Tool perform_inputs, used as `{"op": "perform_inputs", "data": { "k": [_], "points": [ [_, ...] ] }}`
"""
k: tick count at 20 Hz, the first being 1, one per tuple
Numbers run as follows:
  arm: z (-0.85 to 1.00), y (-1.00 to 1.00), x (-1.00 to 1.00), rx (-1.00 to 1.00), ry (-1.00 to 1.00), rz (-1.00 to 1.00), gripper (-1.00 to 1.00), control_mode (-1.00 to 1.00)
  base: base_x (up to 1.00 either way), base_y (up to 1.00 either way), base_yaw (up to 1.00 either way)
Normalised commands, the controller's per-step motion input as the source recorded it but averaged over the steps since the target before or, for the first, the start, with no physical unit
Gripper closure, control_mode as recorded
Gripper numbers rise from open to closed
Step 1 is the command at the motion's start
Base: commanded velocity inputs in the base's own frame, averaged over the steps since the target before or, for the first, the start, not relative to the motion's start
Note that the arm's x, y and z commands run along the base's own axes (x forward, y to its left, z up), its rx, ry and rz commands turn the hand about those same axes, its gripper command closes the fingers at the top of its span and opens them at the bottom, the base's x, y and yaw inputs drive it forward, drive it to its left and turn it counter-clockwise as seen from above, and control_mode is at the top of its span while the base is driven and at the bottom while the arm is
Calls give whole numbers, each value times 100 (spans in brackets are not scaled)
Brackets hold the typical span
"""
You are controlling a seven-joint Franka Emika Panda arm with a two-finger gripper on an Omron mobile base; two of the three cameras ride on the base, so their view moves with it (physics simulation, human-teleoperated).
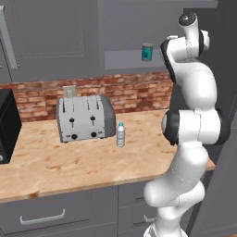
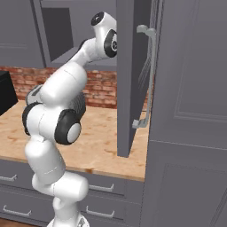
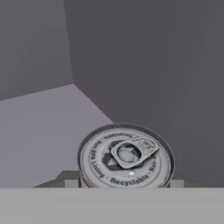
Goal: Restock the canned food cabinet by taking the new fresh canned food from the counter and placing it in the cabinet. Then, take the old canned food from the cabinet and place it on the counter.
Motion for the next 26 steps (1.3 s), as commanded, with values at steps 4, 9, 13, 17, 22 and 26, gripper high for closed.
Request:
{"op": "perform_inputs", "data": {
  "k": [4, 9, 13, 17, 22, 26],
  "points": [
    [27, 47, -61, 0, -12, 3, 100, -100, 0, 0, 0],
    [23, 60, -75, 0, -13, 8, 100, -100, 0, 0, 0],
    [13, 30, -100, 0, -2, 13, 100, -100, 0, 0, 0],
    [0, 7, -100, 0, 0, 17, 100, -100, 0, 0, 0],
    [-12, 52, -100, 0, 1, 27, 100, -100, 0, 0, 0],
    [-53, 68, -100, 0, 14, 33, 100, -100, 0, 0, 0]
  ]
}}
